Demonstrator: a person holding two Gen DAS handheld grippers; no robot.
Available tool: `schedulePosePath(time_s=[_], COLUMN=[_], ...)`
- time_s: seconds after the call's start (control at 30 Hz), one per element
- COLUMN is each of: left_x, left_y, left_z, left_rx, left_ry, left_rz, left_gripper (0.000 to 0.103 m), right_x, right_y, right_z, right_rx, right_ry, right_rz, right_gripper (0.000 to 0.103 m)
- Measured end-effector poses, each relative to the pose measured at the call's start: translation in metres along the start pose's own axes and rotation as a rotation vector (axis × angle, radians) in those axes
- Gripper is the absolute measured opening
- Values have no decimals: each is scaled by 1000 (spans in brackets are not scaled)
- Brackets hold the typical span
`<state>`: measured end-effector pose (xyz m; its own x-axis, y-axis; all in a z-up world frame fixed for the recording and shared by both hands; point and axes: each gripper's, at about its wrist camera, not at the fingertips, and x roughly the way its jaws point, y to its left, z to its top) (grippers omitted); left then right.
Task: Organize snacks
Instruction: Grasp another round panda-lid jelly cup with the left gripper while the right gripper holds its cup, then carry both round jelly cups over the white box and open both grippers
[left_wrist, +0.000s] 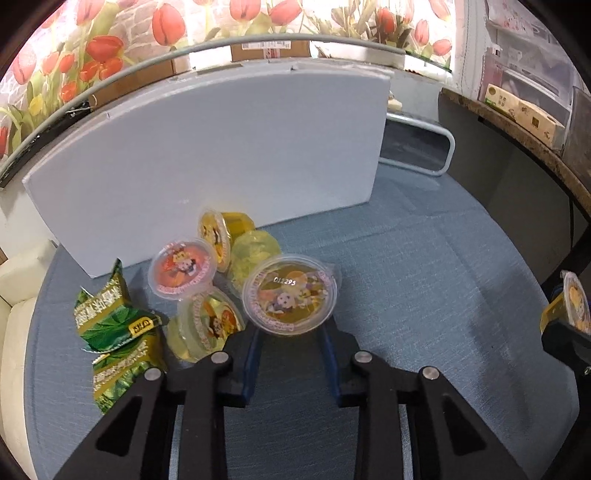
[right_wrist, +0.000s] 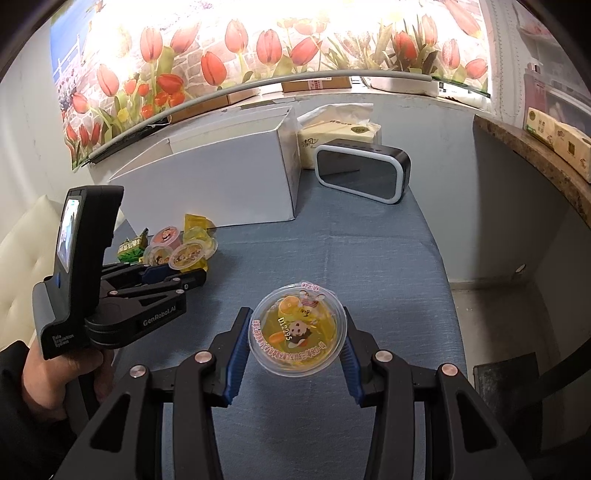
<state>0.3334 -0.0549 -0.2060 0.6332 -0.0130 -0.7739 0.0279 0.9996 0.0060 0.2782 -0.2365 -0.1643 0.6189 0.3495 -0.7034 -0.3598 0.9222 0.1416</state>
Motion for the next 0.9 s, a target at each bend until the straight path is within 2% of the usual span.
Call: schedulePosePath(time_s=[0.3,0.57,0.73,0.9], left_x=[-30,-83,-106,-115], left_y=[-2,7,21,55], left_z=[-2,13,28,52], left_rx=[-2,-14,-24,-68], left_ry=[-57,-163,-215,-239], left_rz=[-21,-39,-36,-48], left_gripper=[32,32,32,32], right_x=[-3,-14,-19,-12], right_y=[0,7,16,34], right_z=[-1,8,26,62], right_rx=[4,3,2,-4], right_ry=[-2,-36,-79,-116], right_rz=[6,20,43,90], right_gripper=[48,48,48,48])
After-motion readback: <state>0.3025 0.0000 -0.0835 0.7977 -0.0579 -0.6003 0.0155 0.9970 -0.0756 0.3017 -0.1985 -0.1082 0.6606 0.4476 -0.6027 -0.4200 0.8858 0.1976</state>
